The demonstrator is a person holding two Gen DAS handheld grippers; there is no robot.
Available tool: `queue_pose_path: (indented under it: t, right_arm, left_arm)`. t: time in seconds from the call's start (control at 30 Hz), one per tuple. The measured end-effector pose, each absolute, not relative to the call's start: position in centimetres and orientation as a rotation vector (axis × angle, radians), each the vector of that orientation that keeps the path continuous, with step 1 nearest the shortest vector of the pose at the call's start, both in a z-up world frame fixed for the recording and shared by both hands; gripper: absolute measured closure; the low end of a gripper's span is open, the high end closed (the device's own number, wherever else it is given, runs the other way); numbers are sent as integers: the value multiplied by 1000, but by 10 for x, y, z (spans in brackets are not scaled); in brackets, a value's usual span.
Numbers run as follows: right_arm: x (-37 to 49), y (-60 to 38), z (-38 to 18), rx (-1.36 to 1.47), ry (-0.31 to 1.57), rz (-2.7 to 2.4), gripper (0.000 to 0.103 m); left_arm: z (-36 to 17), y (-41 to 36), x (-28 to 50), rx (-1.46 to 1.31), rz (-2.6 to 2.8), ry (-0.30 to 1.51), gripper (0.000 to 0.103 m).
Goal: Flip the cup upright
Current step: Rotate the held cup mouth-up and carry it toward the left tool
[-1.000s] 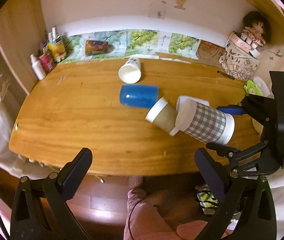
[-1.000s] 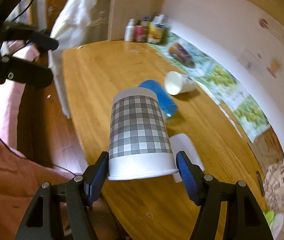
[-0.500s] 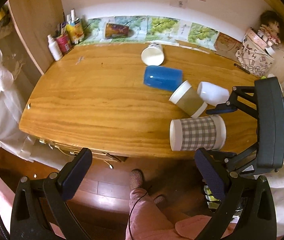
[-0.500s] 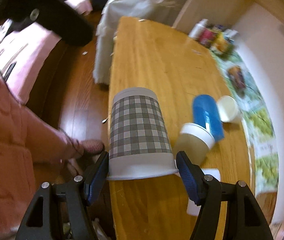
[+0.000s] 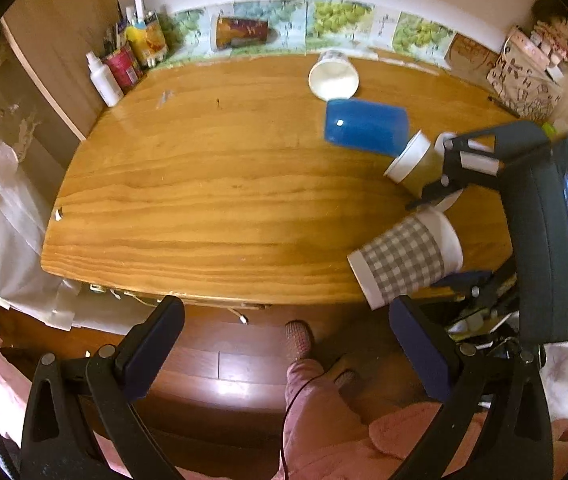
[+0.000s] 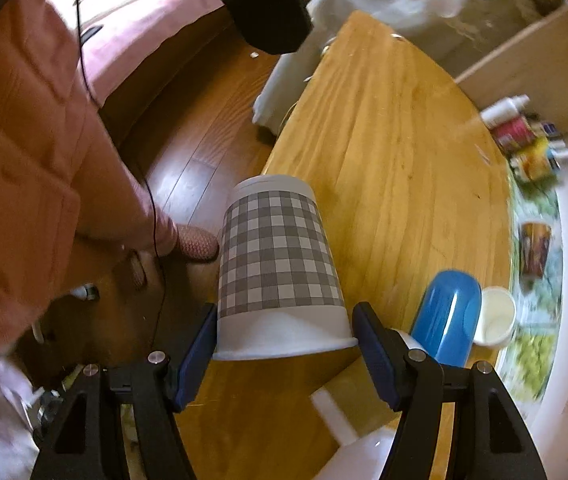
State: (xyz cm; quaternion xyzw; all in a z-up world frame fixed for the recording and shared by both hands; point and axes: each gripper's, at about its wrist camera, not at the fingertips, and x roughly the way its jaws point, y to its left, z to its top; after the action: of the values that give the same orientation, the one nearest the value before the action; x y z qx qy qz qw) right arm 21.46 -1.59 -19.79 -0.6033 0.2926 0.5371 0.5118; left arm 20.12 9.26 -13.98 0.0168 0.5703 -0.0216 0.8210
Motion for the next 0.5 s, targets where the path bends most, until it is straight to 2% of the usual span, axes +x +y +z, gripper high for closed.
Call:
queue_pose_path:
  t: [0.5]
  right_arm:
    - [239, 13, -220, -1493, 748, 1373, 34]
  left_arm:
    - [-166, 114, 231, 32, -103, 1294, 1]
